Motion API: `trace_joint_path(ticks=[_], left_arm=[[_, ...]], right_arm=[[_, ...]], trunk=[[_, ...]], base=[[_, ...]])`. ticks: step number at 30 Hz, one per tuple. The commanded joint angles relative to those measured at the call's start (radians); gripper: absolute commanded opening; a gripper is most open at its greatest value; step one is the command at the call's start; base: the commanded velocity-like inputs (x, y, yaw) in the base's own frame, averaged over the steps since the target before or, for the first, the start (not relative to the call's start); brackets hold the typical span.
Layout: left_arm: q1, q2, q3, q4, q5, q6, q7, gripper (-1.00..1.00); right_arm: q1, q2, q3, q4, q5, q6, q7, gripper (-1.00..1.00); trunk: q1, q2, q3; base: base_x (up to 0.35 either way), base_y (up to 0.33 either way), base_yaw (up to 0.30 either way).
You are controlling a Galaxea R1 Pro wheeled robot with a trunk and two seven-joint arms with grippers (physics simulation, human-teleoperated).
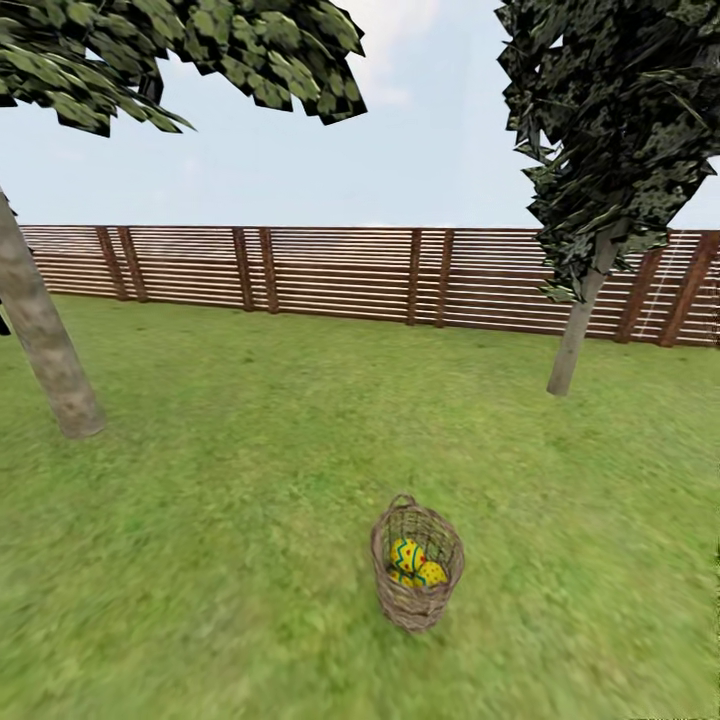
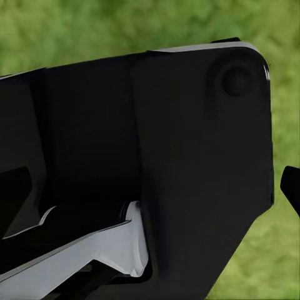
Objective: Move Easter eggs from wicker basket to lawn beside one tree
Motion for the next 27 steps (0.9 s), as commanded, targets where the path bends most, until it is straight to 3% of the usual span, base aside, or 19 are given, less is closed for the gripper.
trace_joint_path(ticks=[1, 27], left_arm=[[-0.001, 0.0, -0.002, 0.0, -0.001, -0.003, -0.001, 1.0], [-0.001, 0.0, -0.002, 0.0, -0.001, -0.003, -0.001, 1.0]], right_arm=[[0.0, 0.0, -0.008, -0.001, -0.002, -0.002, 0.004, 1.0], [0.0, 0.0, -0.008, -0.001, -0.002, -0.002, 0.004, 1.0]], trunk=[[0.001, -0.002, -0.002], [0.001, -0.002, 0.01]], base=[[0.22, 0.266, -0.235], [0.197, 0.279, -0.261]])
